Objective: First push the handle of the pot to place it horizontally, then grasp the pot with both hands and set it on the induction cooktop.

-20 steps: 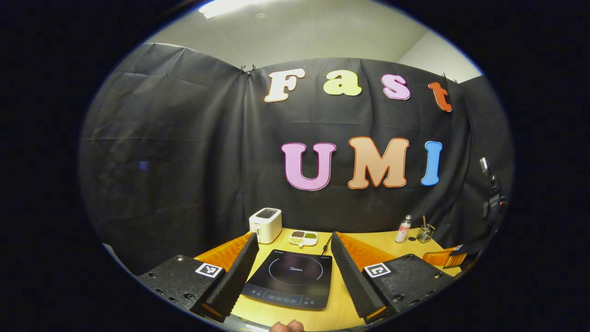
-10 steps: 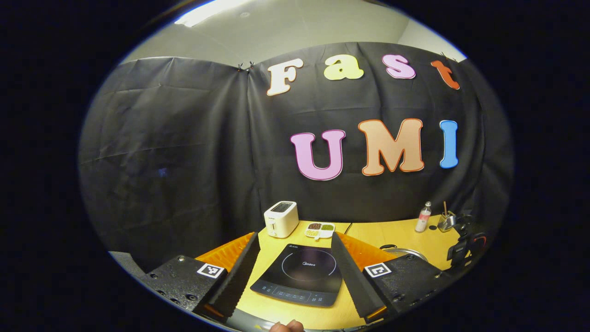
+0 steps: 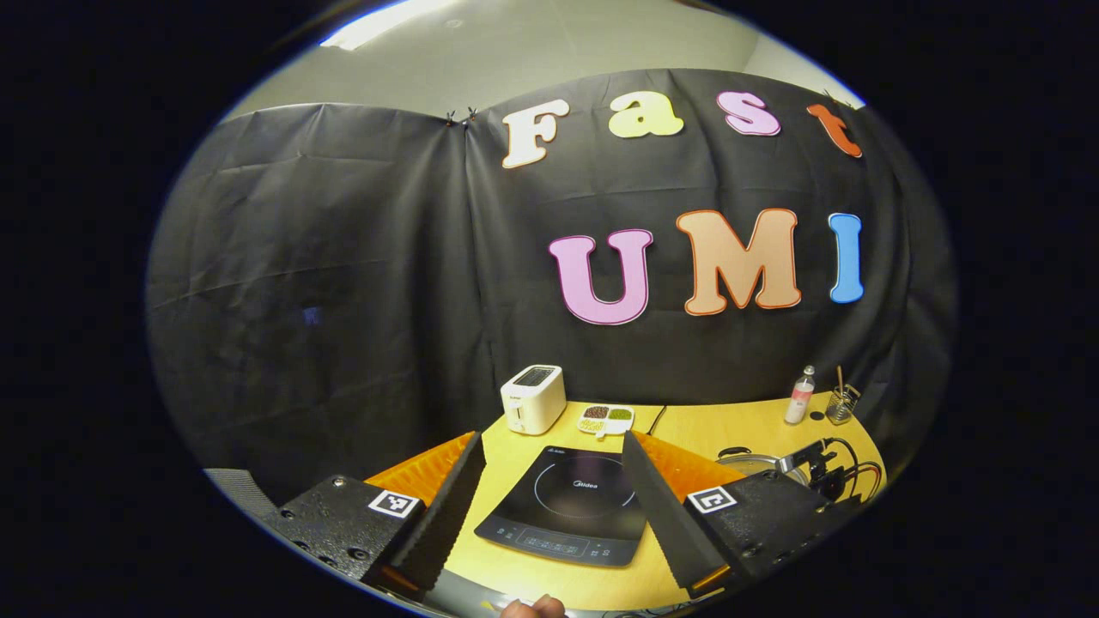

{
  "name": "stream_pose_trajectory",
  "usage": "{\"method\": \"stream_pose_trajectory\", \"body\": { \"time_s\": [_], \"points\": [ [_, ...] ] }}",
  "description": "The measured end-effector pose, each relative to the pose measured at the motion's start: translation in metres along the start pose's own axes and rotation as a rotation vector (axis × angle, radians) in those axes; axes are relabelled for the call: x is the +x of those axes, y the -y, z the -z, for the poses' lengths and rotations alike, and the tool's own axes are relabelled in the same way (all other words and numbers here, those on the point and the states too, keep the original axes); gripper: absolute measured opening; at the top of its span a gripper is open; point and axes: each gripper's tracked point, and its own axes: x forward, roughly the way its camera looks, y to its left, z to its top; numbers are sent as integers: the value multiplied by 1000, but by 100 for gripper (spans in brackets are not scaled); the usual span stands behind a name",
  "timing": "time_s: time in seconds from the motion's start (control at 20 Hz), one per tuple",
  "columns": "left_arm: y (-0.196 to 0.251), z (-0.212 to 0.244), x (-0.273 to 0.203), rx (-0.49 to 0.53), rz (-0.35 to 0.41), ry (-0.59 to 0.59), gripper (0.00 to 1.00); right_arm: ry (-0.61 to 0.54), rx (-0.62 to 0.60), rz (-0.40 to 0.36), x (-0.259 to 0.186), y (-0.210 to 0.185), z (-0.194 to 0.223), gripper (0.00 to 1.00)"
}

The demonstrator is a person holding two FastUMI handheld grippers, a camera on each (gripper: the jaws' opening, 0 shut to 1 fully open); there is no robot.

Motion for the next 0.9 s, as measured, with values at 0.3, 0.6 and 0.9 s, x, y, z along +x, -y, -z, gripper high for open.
{"method": "stream_pose_trajectory", "body": {
  "time_s": [0.3, 0.6, 0.9],
  "points": [
    [-2, 7, 2, -22, -7, -8, 98, -27, 0, 47, -10, 28, 7, 3],
    [-2, 9, -1, -31, -5, -5, 98, -44, 15, 121, -22, 72, 15, 0],
    [0, 10, -3, -34, -8, -5, 98, -45, 33, 194, -31, 120, 14, 3]
  ]
}}
